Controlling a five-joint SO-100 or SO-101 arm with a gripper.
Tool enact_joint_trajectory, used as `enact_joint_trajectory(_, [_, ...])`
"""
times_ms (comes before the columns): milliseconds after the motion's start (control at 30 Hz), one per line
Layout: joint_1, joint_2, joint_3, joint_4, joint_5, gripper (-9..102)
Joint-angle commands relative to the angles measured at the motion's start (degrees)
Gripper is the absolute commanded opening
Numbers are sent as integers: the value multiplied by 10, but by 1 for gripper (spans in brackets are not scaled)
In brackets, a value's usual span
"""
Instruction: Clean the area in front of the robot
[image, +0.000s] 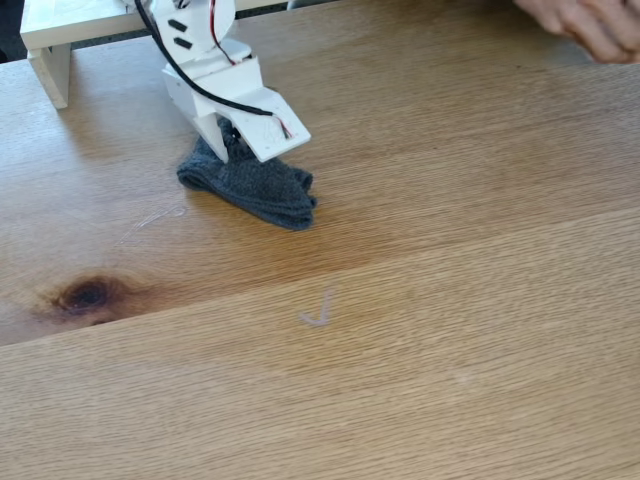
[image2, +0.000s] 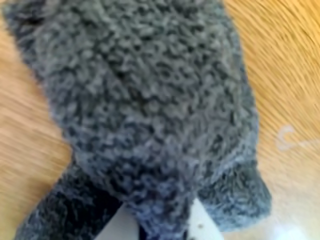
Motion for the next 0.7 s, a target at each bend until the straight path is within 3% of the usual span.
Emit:
enact_joint_trajectory(0, [98,-27,-16,-39,-13,0])
enact_joint_trajectory(133, [202,-49,-24,-72,-45,0])
enact_joint_trajectory(367, [345,-84,-25,-230,-145,0])
enact_joint_trajectory(533, [396,-83,-25,-325,-158,0])
enact_joint_trajectory(667, [407,-62,-25,-353,-127,0])
